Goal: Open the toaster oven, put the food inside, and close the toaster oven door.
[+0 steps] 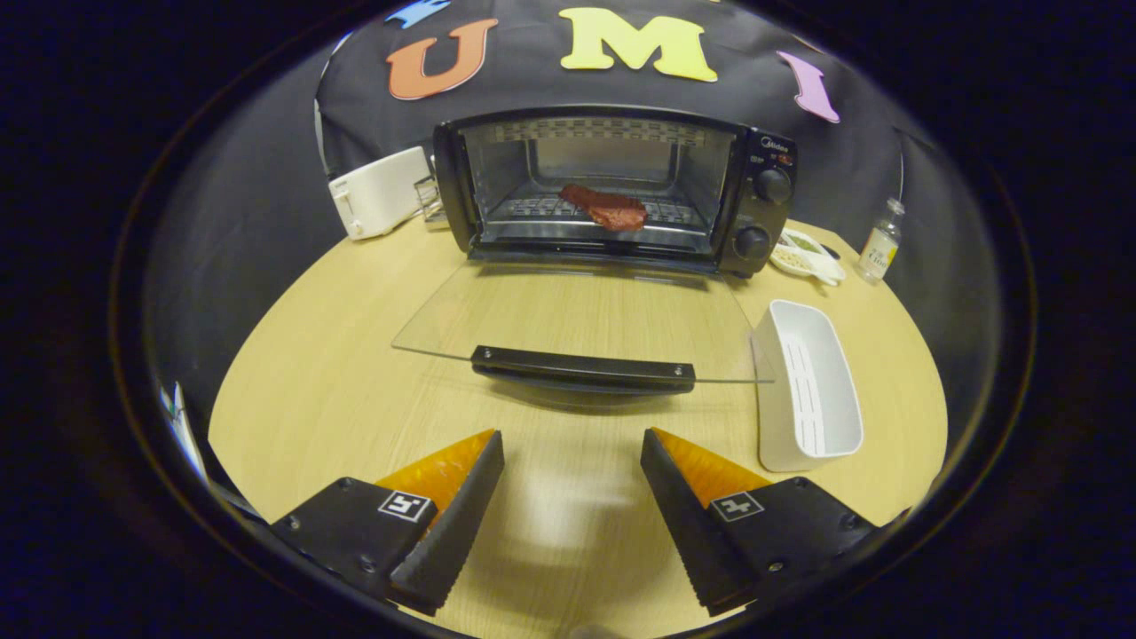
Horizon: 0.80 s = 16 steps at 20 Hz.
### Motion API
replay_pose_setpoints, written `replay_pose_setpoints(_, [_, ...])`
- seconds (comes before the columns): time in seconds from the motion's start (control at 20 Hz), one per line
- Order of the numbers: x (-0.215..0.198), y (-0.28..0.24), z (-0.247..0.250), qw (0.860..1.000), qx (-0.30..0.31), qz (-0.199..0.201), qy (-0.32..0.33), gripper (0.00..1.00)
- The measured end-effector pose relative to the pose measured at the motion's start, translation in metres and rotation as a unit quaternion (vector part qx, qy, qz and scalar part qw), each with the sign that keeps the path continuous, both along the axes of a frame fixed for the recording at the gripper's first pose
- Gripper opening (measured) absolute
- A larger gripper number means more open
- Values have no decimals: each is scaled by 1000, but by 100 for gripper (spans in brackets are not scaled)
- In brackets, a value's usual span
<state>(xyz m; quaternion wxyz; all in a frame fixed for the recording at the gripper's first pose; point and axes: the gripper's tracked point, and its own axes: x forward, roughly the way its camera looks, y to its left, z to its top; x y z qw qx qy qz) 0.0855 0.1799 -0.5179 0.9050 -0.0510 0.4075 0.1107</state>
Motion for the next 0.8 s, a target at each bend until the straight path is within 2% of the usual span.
replay_pose_setpoints(0.5, [28, 1, -13, 1000, -20, -17, 6, 99])
replay_pose_setpoints(0.8, [42, -4, 17, 1000, -19, -11, -14, 99])
